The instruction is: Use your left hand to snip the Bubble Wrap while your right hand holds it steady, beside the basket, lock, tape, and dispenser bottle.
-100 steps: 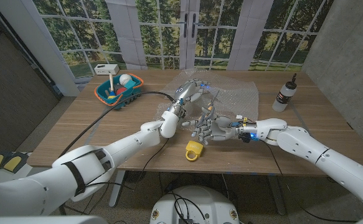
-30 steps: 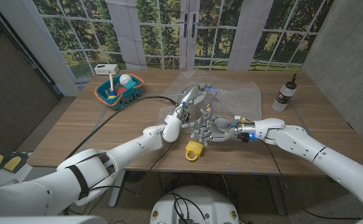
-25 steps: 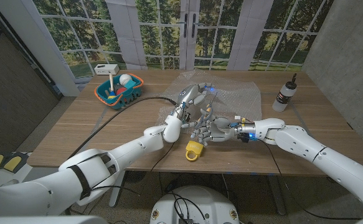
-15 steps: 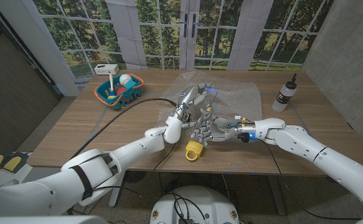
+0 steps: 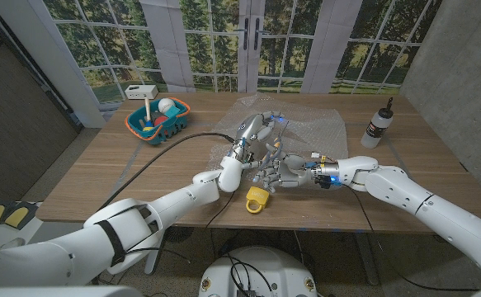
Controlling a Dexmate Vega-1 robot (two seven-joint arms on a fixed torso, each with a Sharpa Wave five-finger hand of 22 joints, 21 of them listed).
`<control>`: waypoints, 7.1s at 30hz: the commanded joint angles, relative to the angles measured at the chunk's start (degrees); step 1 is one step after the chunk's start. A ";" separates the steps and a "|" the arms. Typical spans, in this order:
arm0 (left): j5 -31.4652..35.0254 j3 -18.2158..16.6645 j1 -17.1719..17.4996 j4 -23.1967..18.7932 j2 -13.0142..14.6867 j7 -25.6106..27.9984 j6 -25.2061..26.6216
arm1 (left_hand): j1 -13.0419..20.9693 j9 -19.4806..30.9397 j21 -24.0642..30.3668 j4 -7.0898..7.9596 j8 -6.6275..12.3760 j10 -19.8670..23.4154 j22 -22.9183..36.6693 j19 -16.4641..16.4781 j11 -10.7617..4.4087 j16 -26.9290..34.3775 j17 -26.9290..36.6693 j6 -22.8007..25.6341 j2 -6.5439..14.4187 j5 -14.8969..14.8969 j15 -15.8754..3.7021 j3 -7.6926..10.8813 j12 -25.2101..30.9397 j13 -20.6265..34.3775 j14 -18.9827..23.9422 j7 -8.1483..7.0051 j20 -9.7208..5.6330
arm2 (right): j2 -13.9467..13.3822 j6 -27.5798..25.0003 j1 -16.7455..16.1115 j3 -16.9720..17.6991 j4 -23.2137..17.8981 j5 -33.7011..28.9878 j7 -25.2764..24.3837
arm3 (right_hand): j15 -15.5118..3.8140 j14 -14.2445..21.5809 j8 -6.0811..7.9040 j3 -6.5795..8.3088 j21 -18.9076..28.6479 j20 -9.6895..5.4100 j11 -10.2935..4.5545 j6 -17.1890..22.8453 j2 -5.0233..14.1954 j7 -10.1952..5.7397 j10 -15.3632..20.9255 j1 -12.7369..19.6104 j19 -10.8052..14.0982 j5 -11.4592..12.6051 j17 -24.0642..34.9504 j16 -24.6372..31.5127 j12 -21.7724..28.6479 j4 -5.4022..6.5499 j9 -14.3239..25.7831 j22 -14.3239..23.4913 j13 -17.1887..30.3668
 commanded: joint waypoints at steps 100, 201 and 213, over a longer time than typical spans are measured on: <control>1.00 -2.77 6.08 -7.52 2.51 -1.68 -1.89 | -3.51 6.15 5.74 -1.49 -1.71 1.76 -0.91 -3.39 -0.12 -1.12 0.44 0.31 -0.23 0.39 -7.00 0.91 -3.19 4.74 0.98 -0.87 -5.46 | 0.82 -3.28 2.25 0.81 5.25 -0.60 -2.08 | -2.91 -0.42 0.24 0.02 -1.07 -0.56 -0.43 3.95 0.55 3.58 3.93 0.16 1.04 -0.31 0.23 0.22 -1.09 -0.25 0.19 0.23 1.12; -0.51 -5.76 11.13 -12.13 4.17 -1.92 -0.27 | -0.08 29.62 27.52 0.93 2.83 -2.65 4.49 -11.07 -0.01 9.27 22.22 -4.19 0.95 3.71 -6.67 0.88 7.06 31.40 14.76 -0.55 -6.65 | 1.96 -5.53 5.13 0.14 5.12 -1.50 -3.47 | -5.26 3.19 2.94 4.54 -0.52 -2.73 -3.41 16.28 5.91 1.62 8.83 11.11 1.83 -3.53 2.33 0.75 -0.62 -4.92 0.61 0.60 3.47; -0.92 -5.79 10.86 -10.77 3.72 -1.51 -1.22 | 0.18 29.20 28.10 1.71 2.25 -3.16 4.10 -11.41 -0.01 9.60 24.25 -3.76 0.60 3.76 -6.55 1.77 7.78 33.19 13.27 -0.89 -6.64 | 2.24 -7.01 6.56 -1.47 5.36 -2.64 -3.22 | -5.67 4.14 5.22 12.83 0.42 -4.21 -4.22 25.15 10.70 -1.73 11.13 23.07 -0.30 -4.98 3.68 0.12 0.80 -10.73 1.47 1.13 5.35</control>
